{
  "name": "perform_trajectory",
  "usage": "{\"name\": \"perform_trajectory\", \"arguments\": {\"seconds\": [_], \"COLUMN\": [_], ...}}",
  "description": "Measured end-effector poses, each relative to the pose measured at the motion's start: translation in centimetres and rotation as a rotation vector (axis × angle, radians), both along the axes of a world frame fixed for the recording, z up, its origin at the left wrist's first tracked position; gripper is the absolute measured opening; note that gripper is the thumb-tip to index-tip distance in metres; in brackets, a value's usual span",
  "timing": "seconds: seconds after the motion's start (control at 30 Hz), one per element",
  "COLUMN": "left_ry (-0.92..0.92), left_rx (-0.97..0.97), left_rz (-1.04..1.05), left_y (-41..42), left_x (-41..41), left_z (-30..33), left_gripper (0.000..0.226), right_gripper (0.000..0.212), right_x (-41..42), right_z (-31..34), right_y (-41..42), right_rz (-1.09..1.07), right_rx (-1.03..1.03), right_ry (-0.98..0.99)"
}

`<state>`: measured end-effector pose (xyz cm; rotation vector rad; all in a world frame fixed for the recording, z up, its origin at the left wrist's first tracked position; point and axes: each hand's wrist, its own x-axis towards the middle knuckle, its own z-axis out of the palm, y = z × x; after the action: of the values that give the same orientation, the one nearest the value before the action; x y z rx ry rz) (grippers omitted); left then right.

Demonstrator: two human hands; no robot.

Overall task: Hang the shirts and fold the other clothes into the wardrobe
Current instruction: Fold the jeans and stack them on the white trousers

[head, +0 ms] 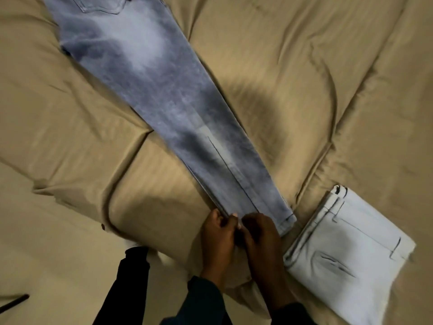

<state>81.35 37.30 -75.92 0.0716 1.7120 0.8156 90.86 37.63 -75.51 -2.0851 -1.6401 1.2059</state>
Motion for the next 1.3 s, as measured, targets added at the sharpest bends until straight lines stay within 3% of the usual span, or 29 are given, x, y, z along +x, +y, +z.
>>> {"name": "perform_trajectory", "arguments": {"seconds": [0.07, 0.13, 0.23, 0.3, 0.4, 0.53, 0.63, 0.7, 0.73, 0.8, 0.87, 0.93, 1.0, 1.03, 1.1, 1.17, 1.2, 1.3], "left_ry": [-0.074, -0.092, -0.095, -0.126, -0.240, -0.416, -0.472, -0.500, -0.484, -0.336, 0.158, 0.682, 0.774, 0.817, 1.060, 1.226, 1.241, 1.201], "left_rx": [-0.069, -0.107, -0.072, -0.051, 0.049, 0.021, -0.008, -0.013, -0.025, -0.021, -0.032, 0.136, 0.580, 0.705, 0.698, 0.588, 0.539, 0.601], "left_rz": [-0.055, -0.105, -0.050, -0.009, 0.023, 0.045, 0.050, 0.047, 0.062, 0.151, 0.157, 0.181, 0.012, -0.229, -0.780, -1.175, -1.255, -1.221], "left_y": [-0.3, -0.7, -1.5, -1.6, -1.8, -1.8, -2.5, -2.2, -1.9, -0.7, 0.7, 3.9, 8.2, 10.1, 13.0, 13.7, 13.7, 13.2], "left_x": [1.2, 2.5, 3.6, 3.9, 4.7, 5.9, 5.7, 5.0, 4.5, 3.1, 1.0, -2.3, -5.7, -7.3, -9.6, -10.5, -10.3, -9.4], "left_z": [0.2, 0.8, 0.7, 0.9, 0.7, 0.3, -0.5, 0.0, 0.2, 1.3, 2.1, 3.3, 3.5, 2.7, -0.9, -4.6, -5.6, -5.9], "left_gripper": [0.006, 0.003, 0.021, 0.028, 0.045, 0.039, 0.045, 0.059, 0.056, 0.030, 0.017, 0.030, 0.041, 0.042, 0.051, 0.063, 0.067, 0.070], "right_gripper": [0.034, 0.027, 0.021, 0.026, 0.043, 0.032, 0.022, 0.014, 0.014, 0.012, 0.021, 0.038, 0.048, 0.055, 0.084, 0.089, 0.090, 0.087], "right_x": [0.5, 1.0, 2.4, 3.2, 5.3, 8.3, 8.3, 7.8, 7.7, 7.8, 7.7, 7.2, 6.4, 6.1, 5.7, 4.8, 4.1, 2.1], "right_z": [1.0, 1.1, 0.5, 0.5, 0.1, -1.1, -1.4, -0.7, -0.3, 0.7, 1.9, 1.9, 1.0, 0.4, -0.9, -1.3, -1.5, -1.5], "right_y": [-0.4, -0.8, -0.9, -0.3, 2.2, 5.5, 5.4, 5.2, 5.2, 5.6, 6.2, 5.9, 4.6, 3.6, 1.9, 1.6, 1.6, 1.5], "right_rz": [-0.347, -0.590, -0.686, -0.608, -0.271, -0.002, 0.121, 0.078, 0.023, -0.087, -0.263, -0.460, -0.695, -0.735, -0.686, -0.714, -0.722, -0.950], "right_rx": [0.010, 0.046, 0.106, 0.077, 0.083, 0.010, 0.063, 0.047, -0.017, -0.174, -0.307, -0.388, -0.377, -0.353, -0.255, -0.160, -0.120, -0.195], "right_ry": [0.086, 0.026, -0.155, -0.158, -0.236, -0.344, -0.336, -0.233, -0.155, 0.061, 0.337, 0.542, 0.645, 0.622, 0.555, 0.533, 0.533, 0.857]}}
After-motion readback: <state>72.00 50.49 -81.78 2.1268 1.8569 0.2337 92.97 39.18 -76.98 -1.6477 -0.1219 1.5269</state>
